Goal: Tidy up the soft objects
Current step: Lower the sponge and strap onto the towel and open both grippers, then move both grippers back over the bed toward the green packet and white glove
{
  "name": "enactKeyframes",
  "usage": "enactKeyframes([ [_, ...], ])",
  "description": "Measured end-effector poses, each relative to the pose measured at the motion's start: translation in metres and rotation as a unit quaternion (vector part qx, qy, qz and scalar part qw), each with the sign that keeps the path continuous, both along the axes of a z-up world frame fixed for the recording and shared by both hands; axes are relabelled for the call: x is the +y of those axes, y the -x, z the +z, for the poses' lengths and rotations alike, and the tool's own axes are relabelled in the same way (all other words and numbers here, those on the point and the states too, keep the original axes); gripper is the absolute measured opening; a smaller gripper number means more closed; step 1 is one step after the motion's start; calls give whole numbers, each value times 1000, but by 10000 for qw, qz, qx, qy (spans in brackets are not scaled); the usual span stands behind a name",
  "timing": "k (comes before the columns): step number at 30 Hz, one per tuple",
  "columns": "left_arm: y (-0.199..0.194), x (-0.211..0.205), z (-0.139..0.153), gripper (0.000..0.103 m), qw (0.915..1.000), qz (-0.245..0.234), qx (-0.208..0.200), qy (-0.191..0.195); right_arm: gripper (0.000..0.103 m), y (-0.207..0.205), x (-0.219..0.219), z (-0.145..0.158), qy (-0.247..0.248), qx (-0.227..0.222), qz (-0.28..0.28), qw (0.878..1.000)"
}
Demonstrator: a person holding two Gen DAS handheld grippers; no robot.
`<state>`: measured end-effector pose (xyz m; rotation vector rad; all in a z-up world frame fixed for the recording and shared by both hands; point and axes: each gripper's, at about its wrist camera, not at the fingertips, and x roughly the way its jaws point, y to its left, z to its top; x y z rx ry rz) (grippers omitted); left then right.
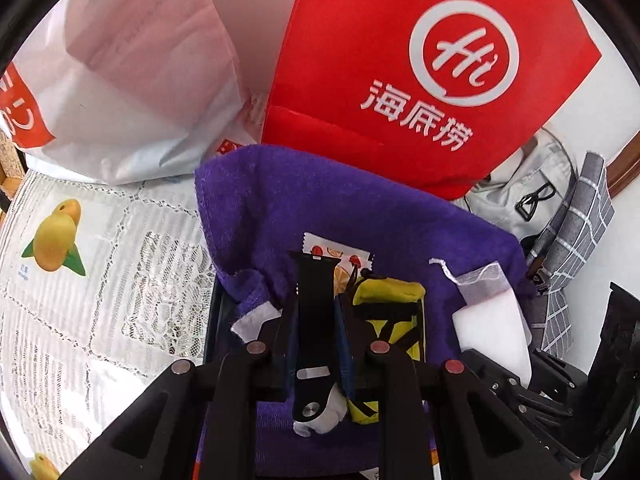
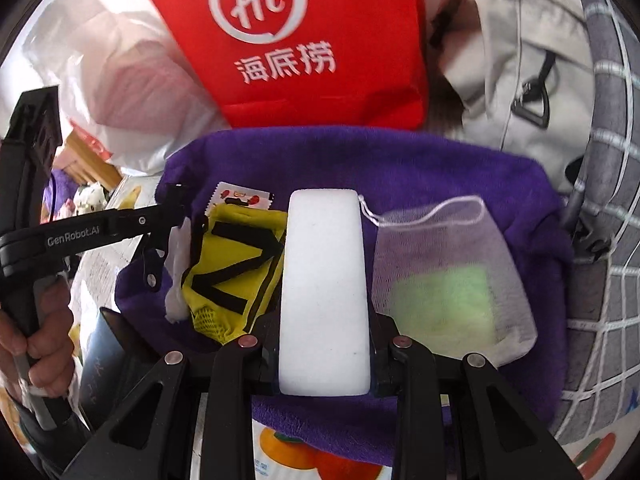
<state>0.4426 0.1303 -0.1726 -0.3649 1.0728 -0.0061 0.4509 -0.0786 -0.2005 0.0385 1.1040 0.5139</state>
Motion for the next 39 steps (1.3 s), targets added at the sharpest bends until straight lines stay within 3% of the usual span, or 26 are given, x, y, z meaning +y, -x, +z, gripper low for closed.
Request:
enactKeyframes([
  [6, -4, -10, -8, 17, 9999, -81, 120, -26, 30, 3, 4, -6, 10, 55, 63, 10000],
  [12, -6, -10, -12, 17, 9998, -78, 193, 15, 52, 2, 2, -2, 42, -10, 67, 10000],
  [14, -7, -9, -12, 23, 9997, -58, 208, 71, 57, 3, 0, 3, -13, -50, 65, 10000],
  [16, -6, -6, -9, 36, 9997, -51, 194, 126, 61, 4, -4, 9, -42, -129, 21, 9999],
  [19, -3, -6, -1, 43, 9998, -73, 98, 183, 61, 7, -7, 19, -7, -300, -30, 9995],
  [24, 9, -13, 16, 45, 10000, -86, 24, -27, 61, 20, -9, 41, 152, -683, -139, 9974],
  [27, 30, -22, 35, 45, 9995, -90, -161, -254, 61, 36, -14, 56, 60, -796, -218, 9966],
  [33, 84, -23, 56, 45, 9991, 23, -417, -4, 61, 87, -23, 77, 181, -1094, -264, 9935],
  [39, 144, -33, 69, 45, 9977, -116, -651, -153, 61, 150, -31, 79, 211, -930, -97, 9954],
])
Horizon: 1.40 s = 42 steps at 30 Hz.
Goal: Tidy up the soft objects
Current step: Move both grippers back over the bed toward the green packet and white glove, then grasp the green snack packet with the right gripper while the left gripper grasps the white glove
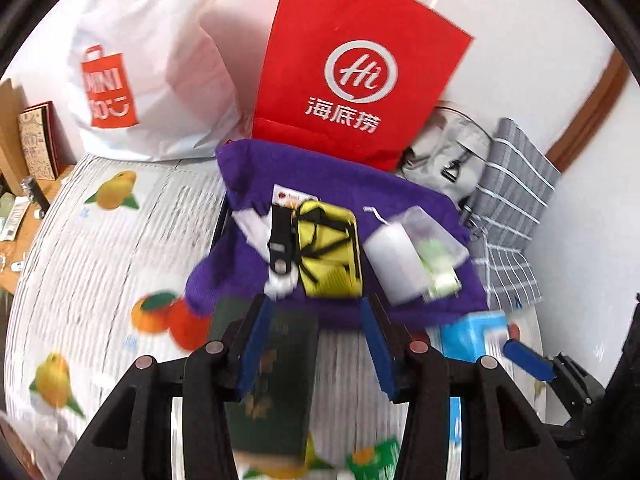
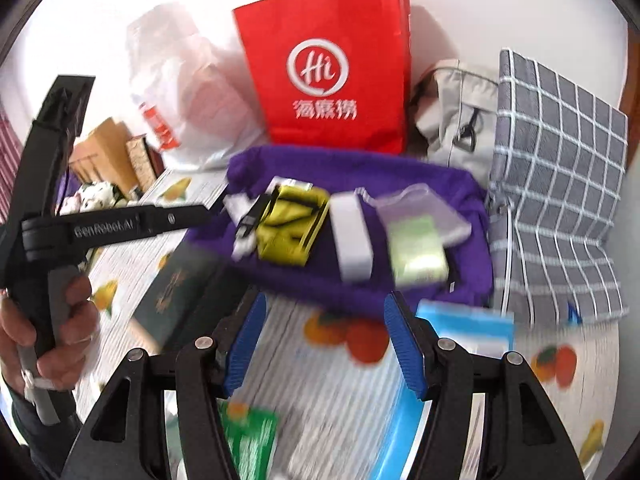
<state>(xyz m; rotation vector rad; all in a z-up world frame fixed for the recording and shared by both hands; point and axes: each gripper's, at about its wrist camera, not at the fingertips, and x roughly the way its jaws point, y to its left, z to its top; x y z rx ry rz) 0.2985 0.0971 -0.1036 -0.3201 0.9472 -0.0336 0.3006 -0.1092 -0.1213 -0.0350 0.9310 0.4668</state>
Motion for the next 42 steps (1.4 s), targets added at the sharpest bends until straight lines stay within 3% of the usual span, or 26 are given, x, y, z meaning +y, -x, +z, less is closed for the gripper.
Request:
enactKeyframes([
  [7, 60, 3, -4, 45, 9999, 79, -128, 36, 61, 65, -7, -22, -124, 375, 65, 9992],
  [14, 105, 4, -25, 45, 9999, 56, 118, -24, 61, 116, 5, -49, 193, 258, 157, 9994],
  [22, 137, 5, -41, 45, 9999, 45, 108, 22, 61, 128, 20, -72, 201, 359, 192, 9990],
  [27, 145, 8, -50, 45, 9996, 6, 232, 132, 60, 126, 34, -83, 498, 293, 147, 9982],
  [29, 147, 10, -52, 45, 9995, 8, 276, 180, 44, 124, 40, -90, 641, 284, 156, 9974],
  [32, 151, 13, -55, 45, 9993, 60, 320, 200, 30, 128, 43, -90, 627, 215, 274, 9974],
  [36, 156, 15, -58, 45, 9990, 106, 372, 232, 29, 138, 38, -74, 574, -54, 240, 9981],
  [42, 160, 0, -63, 45, 9986, -23, 484, 212, 29, 148, 11, -59, 290, -90, 4, 9995],
])
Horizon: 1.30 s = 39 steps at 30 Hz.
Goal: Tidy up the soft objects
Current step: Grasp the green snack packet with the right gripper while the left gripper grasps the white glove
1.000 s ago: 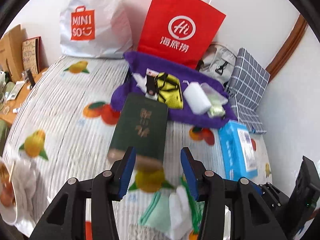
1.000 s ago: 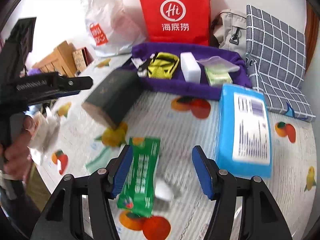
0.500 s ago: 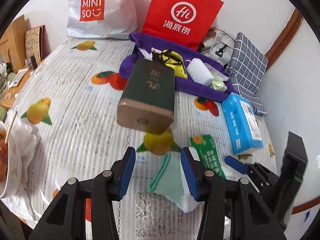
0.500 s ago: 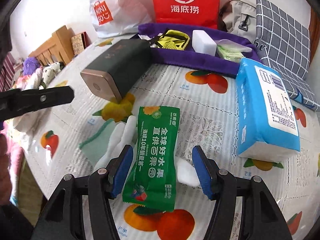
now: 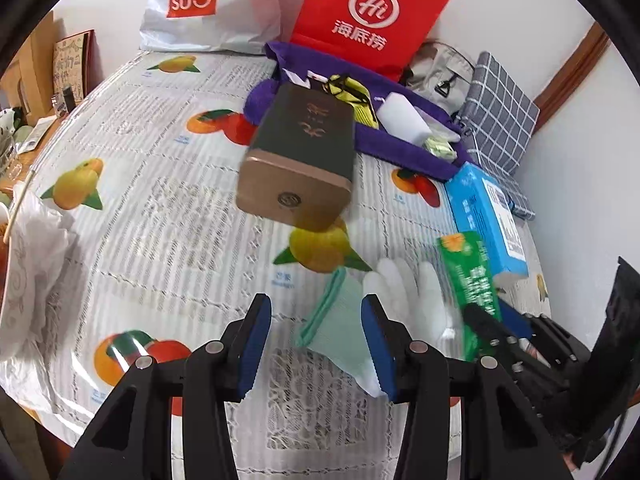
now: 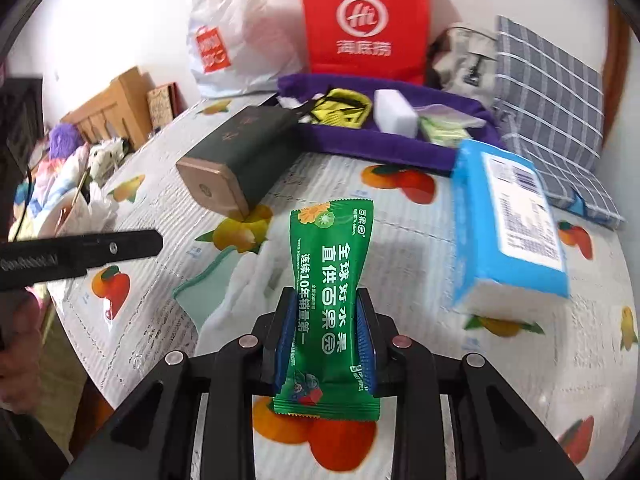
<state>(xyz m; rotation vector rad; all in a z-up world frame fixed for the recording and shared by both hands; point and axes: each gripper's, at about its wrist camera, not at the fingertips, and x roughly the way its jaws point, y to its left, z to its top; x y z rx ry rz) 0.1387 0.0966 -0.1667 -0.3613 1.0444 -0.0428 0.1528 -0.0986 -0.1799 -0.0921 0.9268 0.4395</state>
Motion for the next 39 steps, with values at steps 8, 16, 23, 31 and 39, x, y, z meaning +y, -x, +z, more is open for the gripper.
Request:
enactKeyframes([
  [8, -9, -34, -21, 55, 9990, -327, 314, 12, 29, 19, -55, -4, -12, 44, -354, 9994],
  [16, -18, -61, -31, 67, 9980, -517, 331, 151, 29, 22, -109, -34, 52, 354, -929, 9950],
  [23, -25, -93, -40, 82, 9943, -843, 344, -548, 29, 17, -125, -51, -142, 480, -1051, 9932],
  [31, -31, -118, -47, 90, 9820, -1149, 323, -1463, 30, 13, -127, -55, -275, 388, -1032, 9935],
  [39, -29, -107, -38, 44, 9819, -928, 234, -1636, 30, 12, -125, -56, -265, 289, -1044, 9938],
])
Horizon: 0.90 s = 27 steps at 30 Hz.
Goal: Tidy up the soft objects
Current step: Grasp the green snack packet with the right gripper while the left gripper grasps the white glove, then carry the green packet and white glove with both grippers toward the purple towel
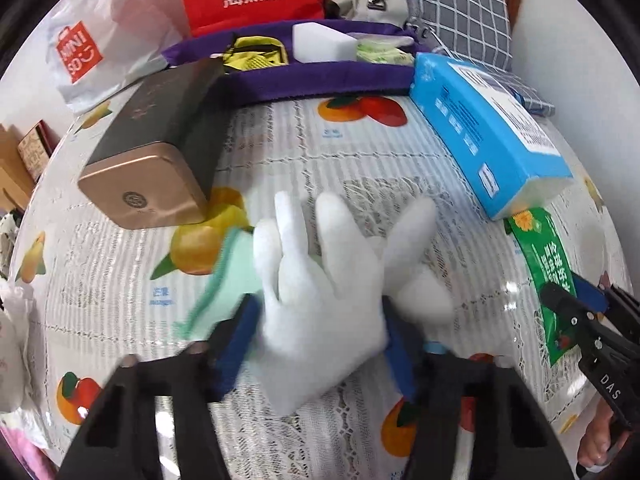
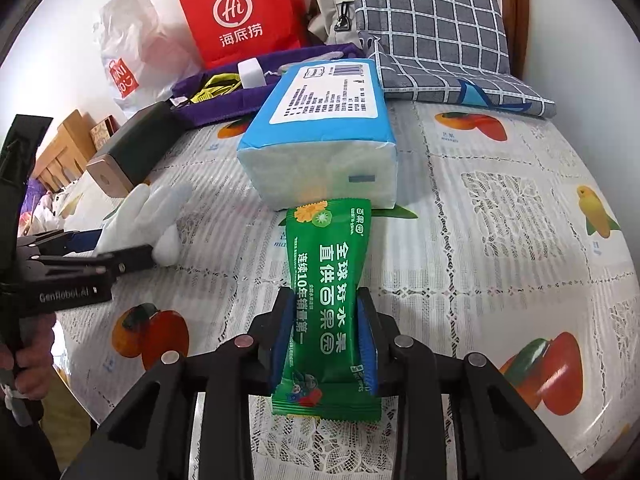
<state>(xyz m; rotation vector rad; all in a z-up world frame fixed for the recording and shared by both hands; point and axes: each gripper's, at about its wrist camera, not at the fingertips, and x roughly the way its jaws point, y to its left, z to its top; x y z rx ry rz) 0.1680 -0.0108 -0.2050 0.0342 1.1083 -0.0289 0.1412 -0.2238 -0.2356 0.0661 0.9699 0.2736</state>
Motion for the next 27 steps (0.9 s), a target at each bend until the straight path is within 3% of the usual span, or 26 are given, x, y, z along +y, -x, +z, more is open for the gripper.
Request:
enactKeyframes([
  [4, 1, 6, 4, 13, 9999, -16, 61, 121, 30, 0, 1, 0, 46, 5, -8, 10000],
  [15, 14, 23, 20, 11, 9981, 256, 11, 560, 30, 2, 2, 7, 48, 195, 14, 9998],
  [27, 22, 53, 67, 11, 9935, 662, -493, 790, 30, 13, 7, 59, 43, -212, 131, 9997],
])
